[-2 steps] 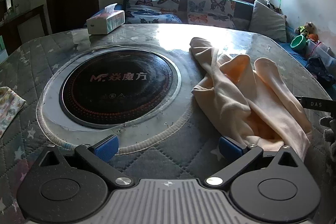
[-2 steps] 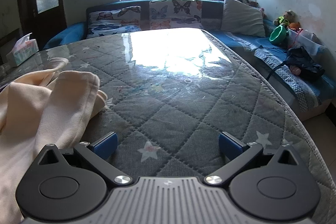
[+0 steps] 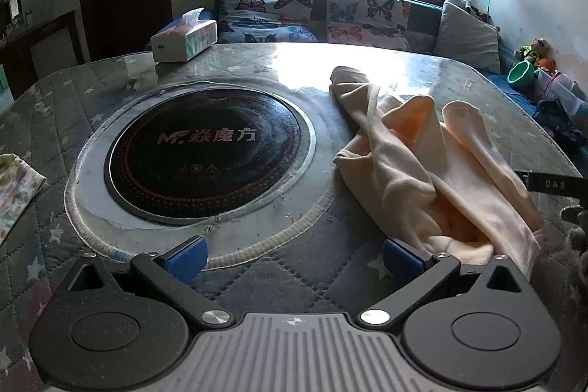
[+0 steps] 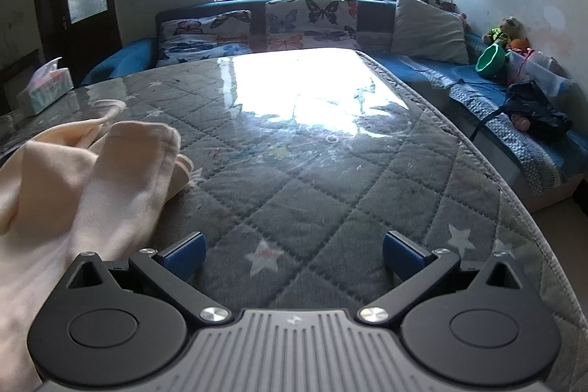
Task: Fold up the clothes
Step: 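Move both grippers toward the crumpled cream shirt on the table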
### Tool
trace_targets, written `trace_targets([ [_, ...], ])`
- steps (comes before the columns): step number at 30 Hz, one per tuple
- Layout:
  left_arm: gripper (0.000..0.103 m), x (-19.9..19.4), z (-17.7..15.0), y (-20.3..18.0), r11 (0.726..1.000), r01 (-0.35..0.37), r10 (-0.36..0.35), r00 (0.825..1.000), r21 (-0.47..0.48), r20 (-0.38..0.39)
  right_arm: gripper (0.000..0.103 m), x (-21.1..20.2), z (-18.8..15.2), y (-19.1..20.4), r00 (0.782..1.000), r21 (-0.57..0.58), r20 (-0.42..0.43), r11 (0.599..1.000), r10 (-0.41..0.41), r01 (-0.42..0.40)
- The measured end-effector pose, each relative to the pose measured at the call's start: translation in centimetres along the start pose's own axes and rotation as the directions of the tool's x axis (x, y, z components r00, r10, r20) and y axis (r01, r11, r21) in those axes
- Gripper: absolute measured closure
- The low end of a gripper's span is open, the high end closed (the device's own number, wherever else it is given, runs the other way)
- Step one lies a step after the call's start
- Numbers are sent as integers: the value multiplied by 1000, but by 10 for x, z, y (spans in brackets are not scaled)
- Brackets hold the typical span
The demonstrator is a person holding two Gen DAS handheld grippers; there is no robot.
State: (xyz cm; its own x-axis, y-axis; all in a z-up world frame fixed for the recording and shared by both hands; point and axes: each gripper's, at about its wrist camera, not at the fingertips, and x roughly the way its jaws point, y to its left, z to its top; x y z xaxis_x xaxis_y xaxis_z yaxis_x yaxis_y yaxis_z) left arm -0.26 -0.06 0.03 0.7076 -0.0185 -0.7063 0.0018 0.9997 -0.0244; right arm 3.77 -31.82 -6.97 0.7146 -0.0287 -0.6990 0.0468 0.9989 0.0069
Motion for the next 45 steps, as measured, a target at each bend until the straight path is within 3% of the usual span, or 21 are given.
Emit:
trace_targets([
  [5,0,-5,-4,-1,1000,8,-8,1000,-4,0,0,0,17,9,999,-10,-17,1000,-28,28],
  [7,0,-7,-5,-2,1000,12,-12,1000,-5,0,0,-21,4,-5,998,17,64,1000,17,-18],
  [10,0,-9,-8,-3,1000,17,-17,1000,-7,0,0,-46,-4,-2,995,16,97,1000,-7,5],
  [12,0,-11,-9,-3,1000,20,-20,1000,-9,0,0,-69,-7,-7,995,22,99,1000,9,-11],
  [26,0,-24,-18,-8,999,33,-33,999,-2,-2,0,-117,-37,23,993,9,98,997,71,-72],
  [45,0,-37,-30,-15,999,45,-45,999,15,-1,0,-149,-51,43,984,-68,93,987,151,-145],
])
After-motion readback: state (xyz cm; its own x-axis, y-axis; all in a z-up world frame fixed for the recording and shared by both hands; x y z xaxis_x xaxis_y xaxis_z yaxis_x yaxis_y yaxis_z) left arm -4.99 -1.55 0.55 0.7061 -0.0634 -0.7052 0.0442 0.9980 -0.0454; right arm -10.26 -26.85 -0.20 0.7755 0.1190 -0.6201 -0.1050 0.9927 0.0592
